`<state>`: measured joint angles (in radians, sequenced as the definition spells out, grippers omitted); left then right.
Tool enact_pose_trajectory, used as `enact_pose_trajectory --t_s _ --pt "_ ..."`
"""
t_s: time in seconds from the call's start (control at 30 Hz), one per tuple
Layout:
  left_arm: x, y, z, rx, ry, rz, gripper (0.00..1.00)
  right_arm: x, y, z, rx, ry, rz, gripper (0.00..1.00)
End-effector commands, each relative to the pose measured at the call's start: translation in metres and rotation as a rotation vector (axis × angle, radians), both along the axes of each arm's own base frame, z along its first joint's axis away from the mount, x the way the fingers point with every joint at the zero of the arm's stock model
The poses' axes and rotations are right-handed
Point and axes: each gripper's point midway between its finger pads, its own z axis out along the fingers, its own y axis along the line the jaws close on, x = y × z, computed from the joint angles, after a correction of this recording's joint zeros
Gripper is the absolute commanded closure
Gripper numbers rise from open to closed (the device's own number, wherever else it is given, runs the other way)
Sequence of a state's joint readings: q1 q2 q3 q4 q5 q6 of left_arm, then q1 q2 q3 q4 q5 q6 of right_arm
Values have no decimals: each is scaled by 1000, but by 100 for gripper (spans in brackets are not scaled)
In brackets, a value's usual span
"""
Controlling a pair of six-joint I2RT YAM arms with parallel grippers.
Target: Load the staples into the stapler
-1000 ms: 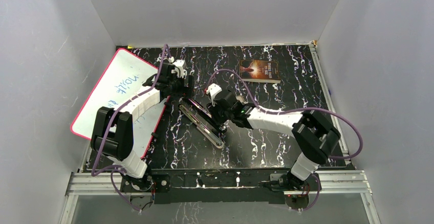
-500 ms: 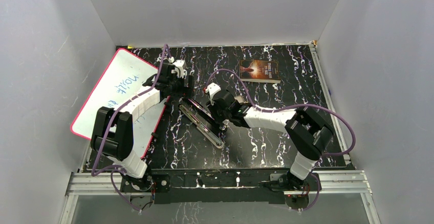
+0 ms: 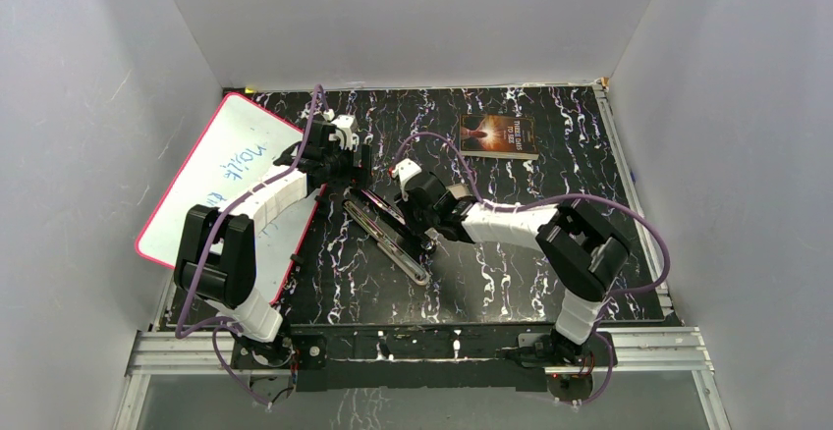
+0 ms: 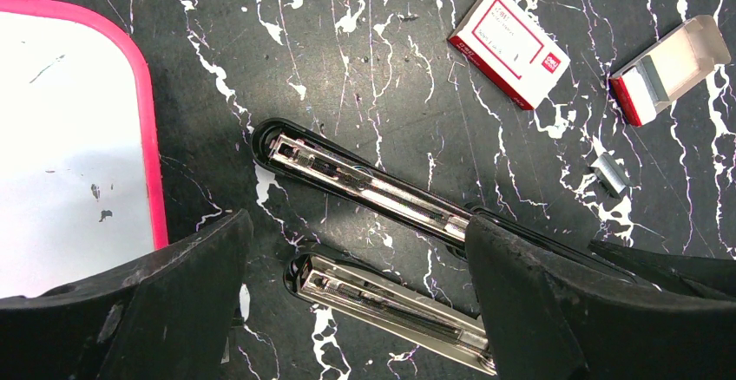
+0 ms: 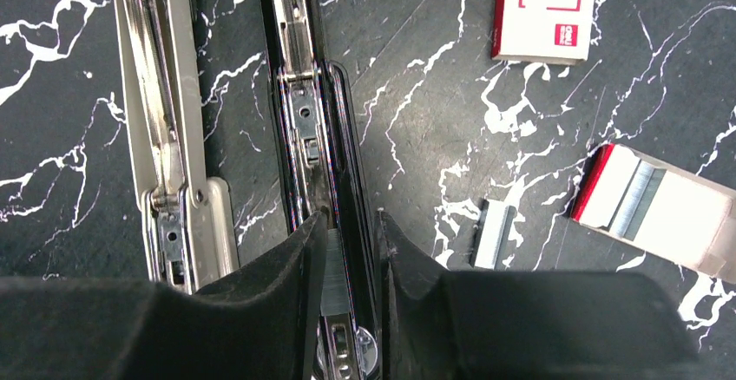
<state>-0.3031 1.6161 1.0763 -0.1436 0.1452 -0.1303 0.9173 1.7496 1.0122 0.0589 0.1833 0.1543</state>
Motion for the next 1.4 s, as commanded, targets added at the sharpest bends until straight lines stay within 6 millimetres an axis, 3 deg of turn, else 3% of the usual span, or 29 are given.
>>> enact_pose_trajectory --t_s 0.0,0.43,0.5,0.97,1.13,1.37 --pt "6 0 11 -2 -22 -3 9 11 5 7 3 -23 -22 67" --pt "6 -1 11 -3 -21 -5 9 -9 -24 -16 -105 48 -27 69" --pt "6 0 11 -2 -20 -5 9 -11 -26 -6 -89 38 -24 69" --pt "6 -1 10 -5 -19 -6 9 -27 -43 -1 -104 60 -16 67" --pt "6 -1 10 -4 -17 -5 9 -26 -42 21 -40 12 -15 67" --pt "6 -2 11 -8 -19 -7 9 -12 -44 73 109 -146 -73 60"
